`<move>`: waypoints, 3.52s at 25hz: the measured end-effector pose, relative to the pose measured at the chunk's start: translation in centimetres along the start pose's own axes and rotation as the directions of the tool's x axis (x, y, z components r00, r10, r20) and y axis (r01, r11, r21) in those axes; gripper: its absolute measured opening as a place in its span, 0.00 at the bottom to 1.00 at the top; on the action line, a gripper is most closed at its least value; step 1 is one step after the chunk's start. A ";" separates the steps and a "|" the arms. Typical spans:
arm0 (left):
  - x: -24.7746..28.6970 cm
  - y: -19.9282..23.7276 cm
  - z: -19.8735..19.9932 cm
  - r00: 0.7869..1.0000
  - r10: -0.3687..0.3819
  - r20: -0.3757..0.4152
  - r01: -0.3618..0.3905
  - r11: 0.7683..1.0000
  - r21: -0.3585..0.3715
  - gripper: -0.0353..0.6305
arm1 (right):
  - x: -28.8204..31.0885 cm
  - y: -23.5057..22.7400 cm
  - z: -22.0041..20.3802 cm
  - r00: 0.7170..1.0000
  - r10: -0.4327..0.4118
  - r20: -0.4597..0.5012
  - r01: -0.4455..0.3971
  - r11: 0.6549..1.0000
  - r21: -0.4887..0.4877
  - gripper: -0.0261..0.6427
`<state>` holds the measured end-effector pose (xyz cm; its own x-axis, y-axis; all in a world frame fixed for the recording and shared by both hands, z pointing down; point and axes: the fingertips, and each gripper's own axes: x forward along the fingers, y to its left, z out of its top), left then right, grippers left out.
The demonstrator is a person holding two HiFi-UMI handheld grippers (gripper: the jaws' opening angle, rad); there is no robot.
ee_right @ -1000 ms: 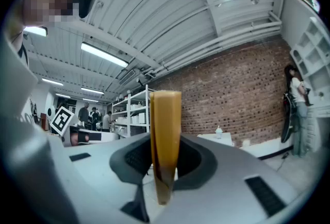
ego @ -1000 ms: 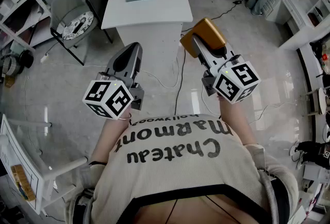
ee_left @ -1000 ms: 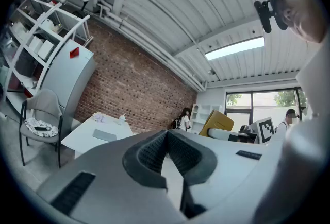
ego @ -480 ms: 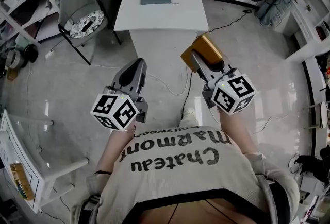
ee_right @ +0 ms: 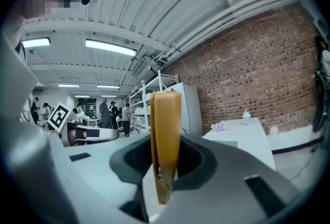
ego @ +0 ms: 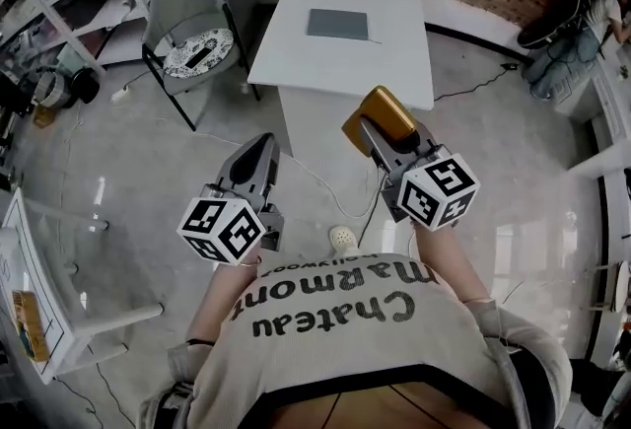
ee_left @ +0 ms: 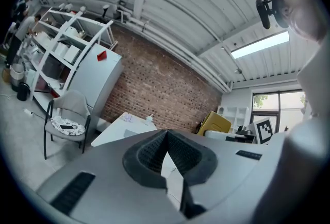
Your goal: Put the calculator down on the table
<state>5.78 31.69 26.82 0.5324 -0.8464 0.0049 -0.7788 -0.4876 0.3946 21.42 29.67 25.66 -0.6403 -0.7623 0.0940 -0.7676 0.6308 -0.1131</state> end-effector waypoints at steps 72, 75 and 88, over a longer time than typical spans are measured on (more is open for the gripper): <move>25.1 42.3 12.6 0.987 0.159 0.018 -0.156 0.981 -0.114 0.06 | 50.6 -22.9 2.7 0.994 -0.078 -0.072 0.088 0.986 0.145 0.18; 25.0 43.6 12.9 0.982 0.189 0.013 -0.187 0.978 -0.097 0.06 | 52.4 -25.0 3.9 0.993 -0.095 -0.066 0.101 0.989 0.110 0.18; 24.7 48.9 14.8 0.925 0.380 0.016 -0.377 0.921 -0.099 0.06 | 61.7 -32.5 6.4 0.991 -0.083 -0.108 0.080 0.996 -0.028 0.18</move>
<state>-24.08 -16.28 32.65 0.1908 -0.9716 0.1396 -0.8853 -0.1089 0.4522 7.03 -38.85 28.84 -0.5738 -0.7916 0.2098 -0.8169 0.5716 -0.0775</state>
